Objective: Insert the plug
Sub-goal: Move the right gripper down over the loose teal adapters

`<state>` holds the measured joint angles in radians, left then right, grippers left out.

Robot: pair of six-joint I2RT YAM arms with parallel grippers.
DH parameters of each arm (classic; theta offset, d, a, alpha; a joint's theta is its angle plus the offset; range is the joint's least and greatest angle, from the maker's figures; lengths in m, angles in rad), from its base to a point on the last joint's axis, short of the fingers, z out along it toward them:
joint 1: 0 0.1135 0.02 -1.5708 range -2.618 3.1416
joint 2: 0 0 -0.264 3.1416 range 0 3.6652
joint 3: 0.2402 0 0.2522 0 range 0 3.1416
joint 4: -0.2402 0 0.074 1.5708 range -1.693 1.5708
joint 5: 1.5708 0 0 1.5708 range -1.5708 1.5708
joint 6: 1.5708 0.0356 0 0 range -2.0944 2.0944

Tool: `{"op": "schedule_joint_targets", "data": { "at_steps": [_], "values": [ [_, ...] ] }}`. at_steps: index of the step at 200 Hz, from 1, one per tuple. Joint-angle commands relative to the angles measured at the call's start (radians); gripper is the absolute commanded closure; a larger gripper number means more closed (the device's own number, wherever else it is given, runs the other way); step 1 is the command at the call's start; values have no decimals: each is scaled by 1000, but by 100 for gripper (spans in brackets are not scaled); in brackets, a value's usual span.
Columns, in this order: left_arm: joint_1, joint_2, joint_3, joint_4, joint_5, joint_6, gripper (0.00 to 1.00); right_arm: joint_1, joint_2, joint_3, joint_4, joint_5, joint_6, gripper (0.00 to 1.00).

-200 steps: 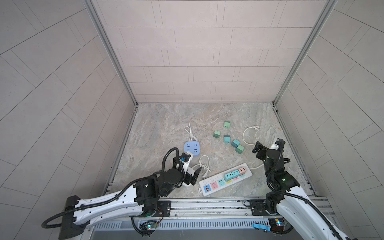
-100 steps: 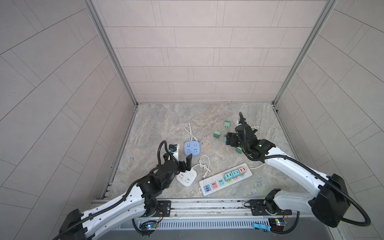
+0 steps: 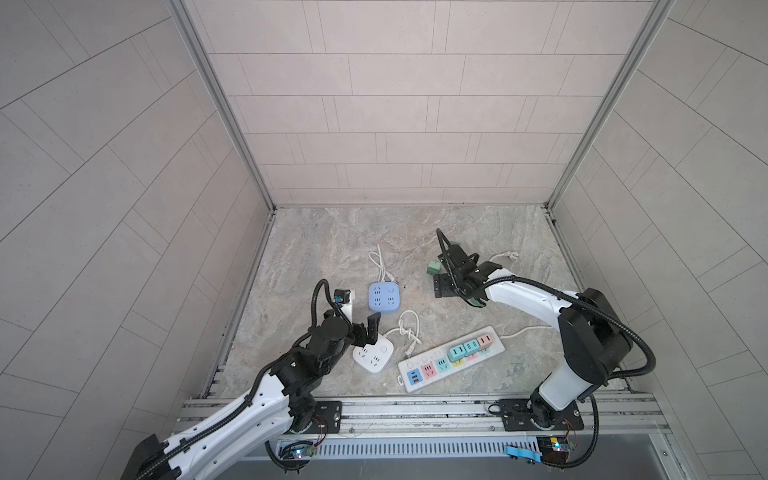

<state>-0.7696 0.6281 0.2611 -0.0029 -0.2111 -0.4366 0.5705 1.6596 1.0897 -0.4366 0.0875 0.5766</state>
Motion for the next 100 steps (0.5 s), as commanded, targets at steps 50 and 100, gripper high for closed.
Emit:
{"op": "schedule_joint_targets", "data": {
  "at_steps": [50,100],
  "values": [
    [7,2,2,38,45,-8,0,-99,97,69,-14,15,-38,16],
    [7,-49,14,-10,36,1,0,-133,224,216,-94,-19,-82,20]
  ]
}}
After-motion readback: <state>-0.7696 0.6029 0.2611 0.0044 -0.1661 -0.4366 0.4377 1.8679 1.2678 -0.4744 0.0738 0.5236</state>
